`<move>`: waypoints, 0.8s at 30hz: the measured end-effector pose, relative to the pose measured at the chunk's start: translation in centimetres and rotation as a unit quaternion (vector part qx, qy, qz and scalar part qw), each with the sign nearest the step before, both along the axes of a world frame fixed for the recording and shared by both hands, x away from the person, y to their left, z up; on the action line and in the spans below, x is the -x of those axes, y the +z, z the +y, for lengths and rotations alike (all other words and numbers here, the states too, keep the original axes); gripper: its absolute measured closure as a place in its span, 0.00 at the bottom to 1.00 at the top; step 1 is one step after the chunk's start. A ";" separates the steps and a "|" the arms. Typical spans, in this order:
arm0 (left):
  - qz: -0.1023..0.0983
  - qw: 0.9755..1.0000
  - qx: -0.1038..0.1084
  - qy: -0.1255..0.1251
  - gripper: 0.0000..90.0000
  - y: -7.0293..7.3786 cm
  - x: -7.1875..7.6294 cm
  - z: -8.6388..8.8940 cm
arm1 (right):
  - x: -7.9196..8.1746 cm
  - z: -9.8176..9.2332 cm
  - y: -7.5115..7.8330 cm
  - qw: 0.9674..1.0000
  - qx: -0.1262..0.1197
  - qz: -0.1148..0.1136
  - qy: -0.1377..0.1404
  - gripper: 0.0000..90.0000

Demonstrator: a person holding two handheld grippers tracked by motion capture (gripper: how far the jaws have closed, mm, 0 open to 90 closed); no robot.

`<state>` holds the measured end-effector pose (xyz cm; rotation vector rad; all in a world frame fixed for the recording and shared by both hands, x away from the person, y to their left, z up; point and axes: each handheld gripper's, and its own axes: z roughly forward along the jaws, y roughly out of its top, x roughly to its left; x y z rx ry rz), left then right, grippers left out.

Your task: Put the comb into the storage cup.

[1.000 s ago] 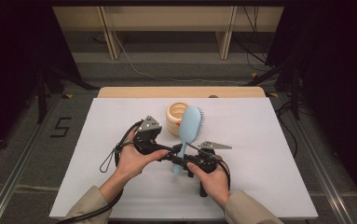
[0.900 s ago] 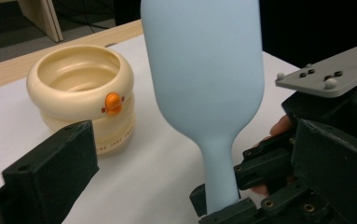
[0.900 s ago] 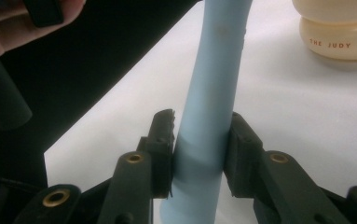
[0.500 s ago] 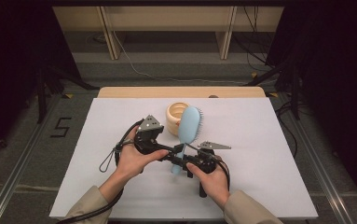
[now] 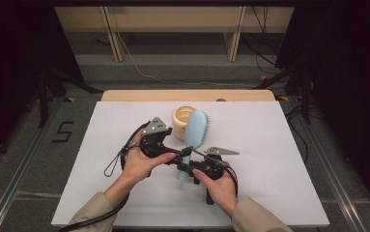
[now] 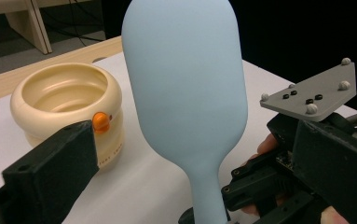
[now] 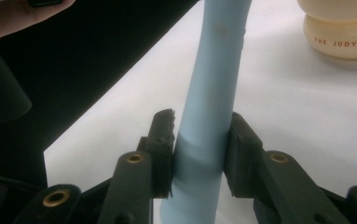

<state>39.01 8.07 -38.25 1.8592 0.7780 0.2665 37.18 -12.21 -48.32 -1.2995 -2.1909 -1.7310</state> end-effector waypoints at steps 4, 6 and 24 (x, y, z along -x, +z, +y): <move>0.001 1.000 0.002 -0.001 0.00 0.0 -0.2 -0.2 | 0.0 0.0 0.0 1.000 -0.001 0.002 0.000 0.75; 0.001 1.000 0.004 0.000 0.00 0.0 -0.3 -0.3 | 0.0 0.0 -0.1 1.000 0.000 0.001 0.001 0.75; 0.008 1.000 0.002 -0.002 0.00 0.2 -1.8 -1.8 | 0.1 0.1 0.0 1.000 -0.003 0.000 0.004 0.75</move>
